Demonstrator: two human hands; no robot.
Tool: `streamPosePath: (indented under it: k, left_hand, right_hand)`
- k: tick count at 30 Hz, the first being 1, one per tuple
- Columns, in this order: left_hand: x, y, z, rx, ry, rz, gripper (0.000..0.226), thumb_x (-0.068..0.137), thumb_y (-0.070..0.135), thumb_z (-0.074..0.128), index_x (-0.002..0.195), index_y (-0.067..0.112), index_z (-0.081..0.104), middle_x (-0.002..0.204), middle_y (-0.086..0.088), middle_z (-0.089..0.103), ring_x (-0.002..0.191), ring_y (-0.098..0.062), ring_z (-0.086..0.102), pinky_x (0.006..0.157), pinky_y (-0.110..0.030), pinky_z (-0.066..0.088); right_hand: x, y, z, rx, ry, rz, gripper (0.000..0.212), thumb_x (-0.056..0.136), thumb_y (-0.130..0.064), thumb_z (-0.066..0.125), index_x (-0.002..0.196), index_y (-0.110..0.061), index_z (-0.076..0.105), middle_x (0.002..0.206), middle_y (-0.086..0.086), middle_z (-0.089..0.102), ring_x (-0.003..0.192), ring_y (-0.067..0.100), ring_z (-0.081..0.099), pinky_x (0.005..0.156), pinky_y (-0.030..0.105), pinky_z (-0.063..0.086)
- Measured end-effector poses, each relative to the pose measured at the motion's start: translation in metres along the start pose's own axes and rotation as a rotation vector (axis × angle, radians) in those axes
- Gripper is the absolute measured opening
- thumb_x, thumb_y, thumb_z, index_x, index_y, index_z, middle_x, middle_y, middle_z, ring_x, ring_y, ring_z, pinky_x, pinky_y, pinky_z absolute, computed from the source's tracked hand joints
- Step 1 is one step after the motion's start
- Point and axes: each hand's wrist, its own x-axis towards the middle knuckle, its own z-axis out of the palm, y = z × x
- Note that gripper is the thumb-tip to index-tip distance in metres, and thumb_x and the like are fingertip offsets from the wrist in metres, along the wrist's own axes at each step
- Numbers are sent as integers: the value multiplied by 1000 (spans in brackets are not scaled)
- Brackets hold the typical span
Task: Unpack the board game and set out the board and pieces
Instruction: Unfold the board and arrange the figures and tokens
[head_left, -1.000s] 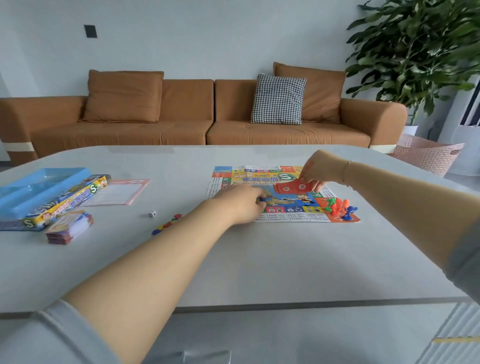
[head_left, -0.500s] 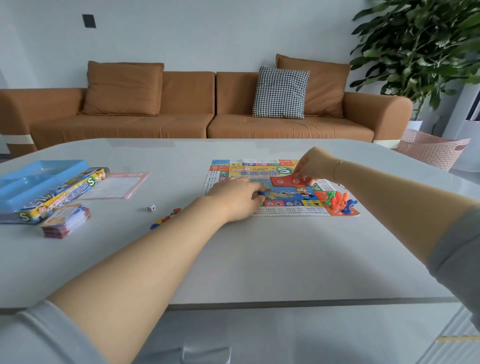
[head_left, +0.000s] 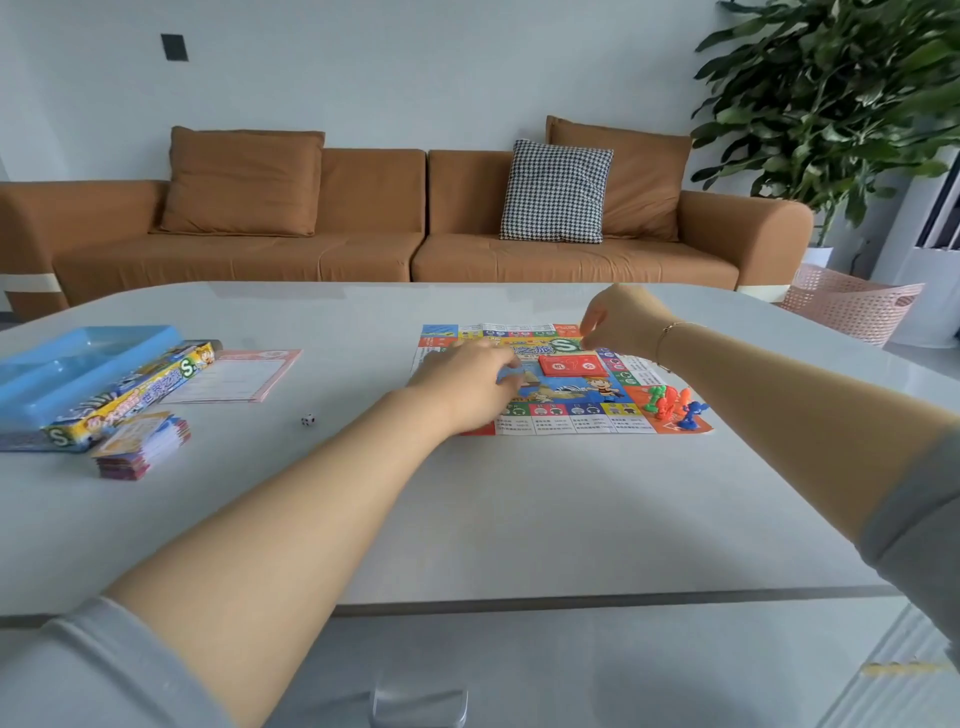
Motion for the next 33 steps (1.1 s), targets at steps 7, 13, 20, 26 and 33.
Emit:
streamPosePath:
  k: [7,13,20,26,33]
  left_hand:
    - [-19,-39,-51,-97,135,-183,25,86,8,51,98,19,70,110,-2,67,102,-21,60,89,-29,47]
    - [-60,-86,-73,-43,4,-385,29,84,0,53,97,19,70,114,-4,65,106,-22,59,85,-25,45]
    - [-81,-101,-72,-13,-154,-398,30,79,3,69,105,17,70,113,-4,64,104,-22,60,76,-23,45]
    - [-79,-97,-66,16,-87,-387,24,78,-3,65,80,20,73,102,-5,70,95,-23,64,79,-27,50]
    - [-38,-28,-66,-150,119,-183,21,79,0,67,75,20,65,94,-3,66,93,-22,63,84,-29,49]
  right_hand:
    - [-35,-59,-29,177,55,-228,8,79,-15,69,85,-16,74,70,-7,61,54,5,50,51,16,40]
    - [-68,-110,-13,244,-108,-318,10,81,-15,65,86,-11,73,72,-1,67,53,12,55,46,18,46]
    - [-91,-125,14,183,-143,-410,13,82,-16,63,86,-14,75,70,-9,58,60,5,49,53,13,38]
    - [-87,-110,4,203,-126,-372,13,83,-16,63,88,-13,74,80,-1,65,55,1,48,47,4,36]
    - [-69,-64,-20,295,-36,-215,13,85,-12,60,86,-9,73,77,6,72,63,23,69,63,28,57]
